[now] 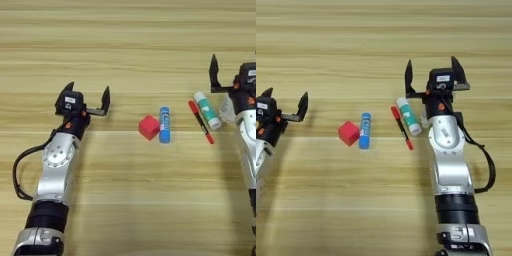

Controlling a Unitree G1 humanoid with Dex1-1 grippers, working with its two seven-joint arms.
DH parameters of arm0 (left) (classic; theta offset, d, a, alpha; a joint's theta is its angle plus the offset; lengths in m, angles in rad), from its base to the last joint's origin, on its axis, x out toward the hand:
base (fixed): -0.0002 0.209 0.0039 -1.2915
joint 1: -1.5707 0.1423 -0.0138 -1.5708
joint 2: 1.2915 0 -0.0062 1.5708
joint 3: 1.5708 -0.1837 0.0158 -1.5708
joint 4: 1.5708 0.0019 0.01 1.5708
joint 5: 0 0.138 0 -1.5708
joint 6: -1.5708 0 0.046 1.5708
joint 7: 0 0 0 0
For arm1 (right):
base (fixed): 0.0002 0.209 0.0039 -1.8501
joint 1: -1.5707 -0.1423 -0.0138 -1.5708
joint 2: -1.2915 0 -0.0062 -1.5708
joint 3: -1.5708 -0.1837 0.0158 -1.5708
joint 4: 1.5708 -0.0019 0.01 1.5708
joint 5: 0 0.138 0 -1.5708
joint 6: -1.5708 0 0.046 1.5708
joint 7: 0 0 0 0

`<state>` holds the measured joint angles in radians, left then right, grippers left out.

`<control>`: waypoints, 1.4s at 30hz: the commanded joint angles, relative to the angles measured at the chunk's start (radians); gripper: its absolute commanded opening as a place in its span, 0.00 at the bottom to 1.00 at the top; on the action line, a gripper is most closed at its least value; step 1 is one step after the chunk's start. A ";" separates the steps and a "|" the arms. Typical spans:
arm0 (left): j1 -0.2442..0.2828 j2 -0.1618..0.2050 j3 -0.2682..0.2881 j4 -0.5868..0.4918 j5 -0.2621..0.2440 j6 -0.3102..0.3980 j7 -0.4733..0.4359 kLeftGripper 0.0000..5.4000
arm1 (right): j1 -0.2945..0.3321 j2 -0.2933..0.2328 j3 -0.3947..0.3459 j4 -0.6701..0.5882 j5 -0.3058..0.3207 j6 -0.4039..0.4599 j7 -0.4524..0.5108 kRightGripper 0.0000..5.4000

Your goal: Move the objects on the table

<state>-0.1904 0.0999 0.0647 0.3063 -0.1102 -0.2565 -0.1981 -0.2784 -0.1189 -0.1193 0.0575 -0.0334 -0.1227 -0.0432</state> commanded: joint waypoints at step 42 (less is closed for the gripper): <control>-0.018 0.005 0.003 0.038 0.018 -0.001 0.020 1.00 | -0.067 -0.022 -0.039 0.183 0.059 0.197 -0.002 0.78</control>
<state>-0.1937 0.0996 0.0663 0.3349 -0.1011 -0.2573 -0.1804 -0.3292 -0.1395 -0.1611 0.2337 0.0198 0.0567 -0.0512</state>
